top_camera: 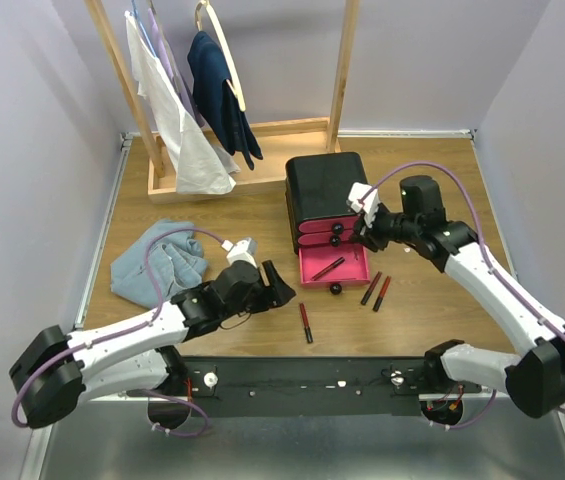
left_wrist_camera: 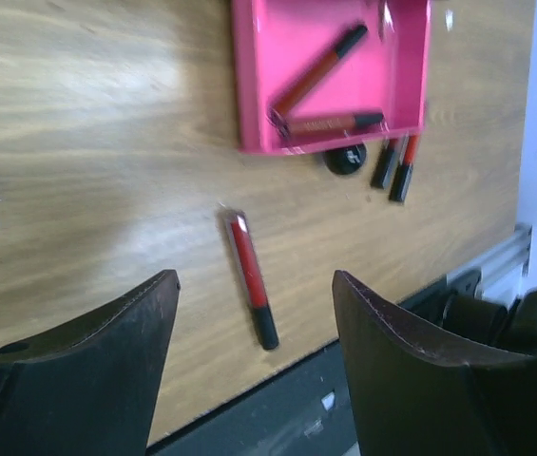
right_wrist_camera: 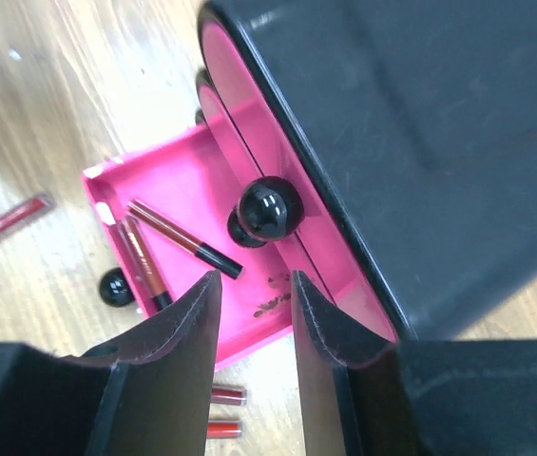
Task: Organize the makeup
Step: Pick up the lipstick at the center of the board.
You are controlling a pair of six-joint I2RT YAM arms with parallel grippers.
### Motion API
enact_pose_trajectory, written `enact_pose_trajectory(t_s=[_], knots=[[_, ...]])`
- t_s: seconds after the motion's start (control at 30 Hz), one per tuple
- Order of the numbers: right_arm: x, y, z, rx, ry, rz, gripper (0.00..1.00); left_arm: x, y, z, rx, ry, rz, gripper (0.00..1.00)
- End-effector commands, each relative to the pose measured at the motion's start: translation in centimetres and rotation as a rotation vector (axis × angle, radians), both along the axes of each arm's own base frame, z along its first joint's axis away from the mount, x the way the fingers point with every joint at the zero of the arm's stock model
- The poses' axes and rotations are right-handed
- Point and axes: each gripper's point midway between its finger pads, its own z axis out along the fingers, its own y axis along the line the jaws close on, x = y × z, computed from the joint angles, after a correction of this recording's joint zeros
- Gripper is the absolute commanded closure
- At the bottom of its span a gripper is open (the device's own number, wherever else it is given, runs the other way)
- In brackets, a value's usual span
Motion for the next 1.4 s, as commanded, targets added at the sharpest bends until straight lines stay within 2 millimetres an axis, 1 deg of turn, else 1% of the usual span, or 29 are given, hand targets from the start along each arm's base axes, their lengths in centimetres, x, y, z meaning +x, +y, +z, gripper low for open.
enact_pose_trajectory(t_s=[0.0,0.03,0.07,0.1,0.13,0.17,0.2,0.23,0.27,0.33,0.37,0.43,0.47,0.5,0.53,0.57,0.6,0.63,0.67,0.73,0.77,0.8,0.87,0.93,0.97,1.07,1.13,1.27,1.37], knots=[[-2.2,-1.1,0.7,0.084,0.071,-0.054,0.57,-0.9,-3.1,0.9,0.002,0.024,-0.047,0.29],[-2.1,-1.8,0.6,0.100,0.068,-0.088,0.57,-1.8,-3.8,0.5,0.019,0.035,-0.068,0.30],[-2.1,-2.1,0.7,0.116,0.074,-0.119,0.56,-2.2,-4.1,-0.5,0.056,0.059,-0.068,0.31],[-2.2,-2.4,0.6,0.144,0.104,-0.162,0.56,-2.7,-4.6,-0.6,0.064,0.085,-0.060,0.37],[-1.8,-3.1,0.9,0.163,0.096,-0.206,0.56,-2.7,-4.6,-1.0,0.092,0.092,-0.033,0.41],[-1.9,-3.6,0.9,0.182,0.099,-0.241,0.53,-3.6,-4.8,-2.3,0.144,0.117,-0.039,0.45],[-1.8,-4.0,1.0,0.219,0.130,-0.304,0.51,-4.0,-4.3,-2.7,0.198,0.148,-0.014,0.48],[-1.3,-4.7,1.3,0.237,0.127,-0.359,0.50,-3.9,-4.2,-2.9,0.216,0.157,0.026,0.48],[-1.2,-5.2,1.3,0.252,0.136,-0.392,0.49,-4.6,-4.4,-3.7,0.256,0.164,0.028,0.48],[-1.1,-5.9,1.3,0.294,0.163,-0.458,0.47,-4.8,-4.5,-3.6,0.277,0.180,0.078,0.48],[-1.0,-6.2,1.4,0.309,0.168,-0.478,0.46,-4.5,-4.1,-4.2,0.318,0.178,0.111,0.48],[-0.8,-6.8,1.3,0.343,0.187,-0.529,0.45,-4.7,-4.0,-4.1,0.374,0.188,0.142,0.47],[-0.8,-7.0,1.4,0.351,0.190,-0.542,0.45,-4.4,-3.6,-5.0,0.423,0.193,0.183,0.46],[-0.8,-7.1,1.3,0.363,0.201,-0.556,0.45,-4.4,-3.5,-4.8,0.462,0.200,0.199,0.45],[-0.8,-7.4,1.2,0.369,0.200,-0.570,0.45,-4.4,-3.3,-5.1,0.494,0.208,0.211,0.44],[-0.8,-7.6,1.2,0.373,0.202,-0.580,0.44,-4.4,-3.2,-6.1,0.543,0.217,0.220,0.44],[-0.9,-7.8,1.1,0.377,0.203,-0.588,0.44,-4.3,-3.8,-5.8,0.550,0.221,0.218,0.43],[-0.9,-8.1,1.0,0.382,0.199,-0.601,0.44,-4.3,-4.0,-6.1,0.563,0.225,0.216,0.44],[-1.0,-8.2,0.9,0.384,0.199,-0.606,0.44,-4.3,-4.2,-6.7,0.581,0.230,0.213,0.44],[-1.2,-8.4,0.6,0.384,0.202,-0.616,0.44,-4.1,-4.8,-6.6,0.586,0.233,0.218,0.47],[-1.3,-8.6,0.4,0.383,0.202,-0.622,0.44,-4.0,-4.8,-7.1,0.613,0.236,0.222,0.48],[-1.3,-8.6,0.3,0.384,0.203,-0.625,0.44,-4.0,-4.8,-6.9,0.628,0.240,0.225,0.51],[-1.4,-8.7,0.4,0.390,0.202,-0.626,0.44,-4.1,-4.7,-7.5,0.665,0.245,0.227,0.53],[-1.4,-8.7,0.4,0.396,0.204,-0.629,0.44,-4.1,-4.8,-7.7,0.672,0.250,0.224,0.58],[-1.5,-8.5,0.5,0.399,0.206,-0.623,0.44,-4.2,-4.9,-8.2,0.681,0.258,0.220,0.59],[-1.5,-8.5,0.6,0.404,0.205,-0.621,0.44,-4.3,-5.7,-8.7,0.673,0.269,0.195,0.61],[-1.5,-8.5,0.7,0.407,0.204,-0.621,0.44,-4.3,-6.0,-8.8,0.675,0.269,0.186,0.65],[-1.7,-8.5,0.8,0.410,0.204,-0.619,0.44,-4.2,-6.0,-8.9,0.694,0.266,0.173,0.69],[-1.8,-8.4,1.0,0.414,0.202,-0.616,0.44,-4.0,-5.9,-8.7,0.717,0.244,0.149,0.79]])
